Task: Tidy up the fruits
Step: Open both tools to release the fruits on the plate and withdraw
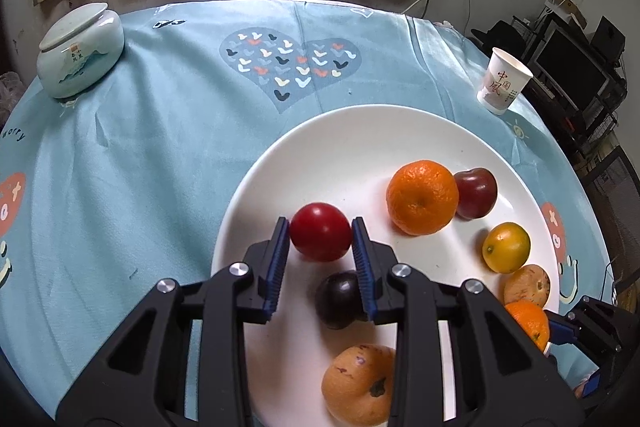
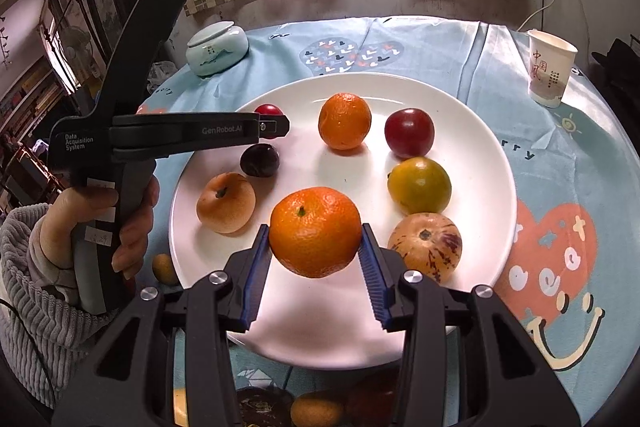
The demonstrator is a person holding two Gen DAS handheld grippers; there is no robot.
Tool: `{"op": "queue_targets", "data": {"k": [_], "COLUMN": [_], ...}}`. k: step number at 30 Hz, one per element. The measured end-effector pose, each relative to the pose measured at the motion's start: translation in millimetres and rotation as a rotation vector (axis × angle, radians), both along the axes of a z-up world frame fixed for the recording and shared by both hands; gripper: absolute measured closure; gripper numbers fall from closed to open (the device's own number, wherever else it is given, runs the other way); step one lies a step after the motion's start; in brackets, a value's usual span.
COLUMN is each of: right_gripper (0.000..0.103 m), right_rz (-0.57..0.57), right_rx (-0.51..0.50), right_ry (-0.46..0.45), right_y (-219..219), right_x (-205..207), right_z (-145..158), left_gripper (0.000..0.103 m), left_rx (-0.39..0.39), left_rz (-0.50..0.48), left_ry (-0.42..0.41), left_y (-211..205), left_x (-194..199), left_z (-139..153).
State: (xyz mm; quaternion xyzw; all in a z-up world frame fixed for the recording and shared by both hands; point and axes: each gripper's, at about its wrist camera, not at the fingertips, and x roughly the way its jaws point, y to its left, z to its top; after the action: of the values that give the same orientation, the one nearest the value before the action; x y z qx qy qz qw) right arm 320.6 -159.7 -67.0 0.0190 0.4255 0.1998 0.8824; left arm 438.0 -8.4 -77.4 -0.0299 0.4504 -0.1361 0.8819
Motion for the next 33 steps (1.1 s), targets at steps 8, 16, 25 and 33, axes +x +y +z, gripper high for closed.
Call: {"op": "queue_targets", "data": {"k": [8,16,25,33], "right_gripper": [0.037,0.012,0.003,0.003], "right_rz": [-0.025,-0.132,-0.108,-0.181], "right_rx": [-0.037,0.088,0.042,-0.021], "right_ry": [-0.059,-0.471,-0.458,-0.378], "right_y": [1,-42,-37,-49], "right_x": [-5,-75,-100,-140], "right_z": [10,107,93,52], "left_gripper": [0.055,0.046,0.03,0.025], "left_rx": [-0.009,0.016,0.09,0.017], "left_rz": [0.014,0.045,0.134,0.256], "left_ry": [-0.028,-0.163,-0.247,-0.166], "left_y": [4,9,41,98], "left_x": [-4,-34,-148,-232], "left_z": [9,65,72,17]}}
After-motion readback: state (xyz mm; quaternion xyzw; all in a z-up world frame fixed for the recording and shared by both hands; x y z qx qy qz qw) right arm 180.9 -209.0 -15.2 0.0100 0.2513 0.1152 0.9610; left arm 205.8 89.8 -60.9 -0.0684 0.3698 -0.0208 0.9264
